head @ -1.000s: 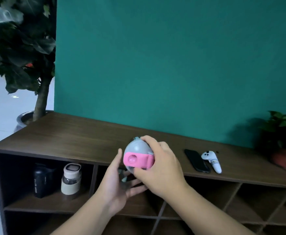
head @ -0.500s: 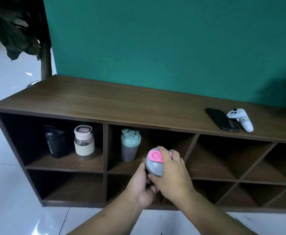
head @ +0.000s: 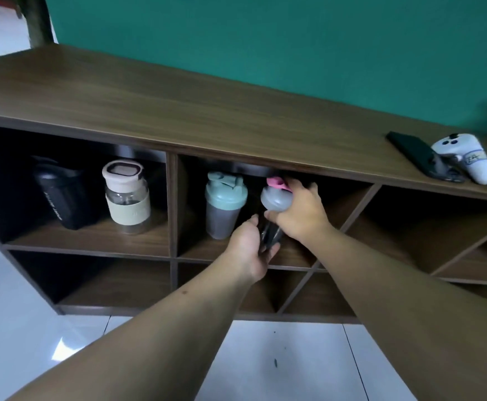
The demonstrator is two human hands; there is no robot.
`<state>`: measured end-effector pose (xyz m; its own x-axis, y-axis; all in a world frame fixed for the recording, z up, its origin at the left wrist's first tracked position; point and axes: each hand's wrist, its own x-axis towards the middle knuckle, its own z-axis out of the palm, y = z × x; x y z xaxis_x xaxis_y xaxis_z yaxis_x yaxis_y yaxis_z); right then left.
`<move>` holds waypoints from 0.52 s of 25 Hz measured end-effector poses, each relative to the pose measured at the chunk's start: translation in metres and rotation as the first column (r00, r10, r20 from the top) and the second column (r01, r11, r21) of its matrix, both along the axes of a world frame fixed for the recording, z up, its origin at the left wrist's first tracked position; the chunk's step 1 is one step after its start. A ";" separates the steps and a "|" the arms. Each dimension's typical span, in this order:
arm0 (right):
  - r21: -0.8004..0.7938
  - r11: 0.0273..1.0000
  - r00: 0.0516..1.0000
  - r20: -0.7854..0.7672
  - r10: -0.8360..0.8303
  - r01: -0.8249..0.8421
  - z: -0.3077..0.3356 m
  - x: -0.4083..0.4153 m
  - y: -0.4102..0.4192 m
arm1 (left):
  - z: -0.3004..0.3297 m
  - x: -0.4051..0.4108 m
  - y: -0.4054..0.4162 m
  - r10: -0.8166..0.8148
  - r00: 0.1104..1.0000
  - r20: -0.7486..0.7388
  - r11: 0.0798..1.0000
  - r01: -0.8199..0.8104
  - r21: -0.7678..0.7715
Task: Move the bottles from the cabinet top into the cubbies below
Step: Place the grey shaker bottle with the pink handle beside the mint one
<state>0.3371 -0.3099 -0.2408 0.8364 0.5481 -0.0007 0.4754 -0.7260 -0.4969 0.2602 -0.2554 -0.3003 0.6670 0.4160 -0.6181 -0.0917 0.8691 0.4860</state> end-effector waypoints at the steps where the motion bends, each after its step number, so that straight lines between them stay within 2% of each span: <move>1: 0.009 1.000 1.000 -0.009 -0.016 0.016 -0.001 0.001 0.003 | -0.001 0.000 0.001 0.001 1.000 0.008 1.000 -0.002 0.009; 5: 0.133 0.987 0.992 -0.099 -0.073 0.086 -0.011 -0.009 -0.001 | -0.001 -0.002 0.005 0.011 0.999 0.036 1.000 -0.012 0.024; 7: 0.265 0.946 0.972 -0.187 -0.141 0.188 -0.022 -0.029 -0.012 | -0.001 -0.004 0.004 0.033 0.999 0.022 0.998 -0.034 0.062; 9: 0.319 0.892 0.920 -0.331 -0.211 0.320 -0.041 -0.046 -0.022 | -0.003 -0.005 0.001 0.006 1.000 0.005 0.995 -0.006 0.100; 13: 0.393 0.847 0.847 -0.519 -0.115 0.356 -0.091 -0.035 -0.017 | -0.006 -0.006 -0.004 -0.043 0.999 0.032 0.994 0.039 0.105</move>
<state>0.3018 -0.3265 -0.3322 0.9033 0.3687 -0.2193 -0.0525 -0.4124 -0.9095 0.2542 -0.2590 -0.3067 0.7046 0.4489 -0.5496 -0.0748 0.8172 0.5715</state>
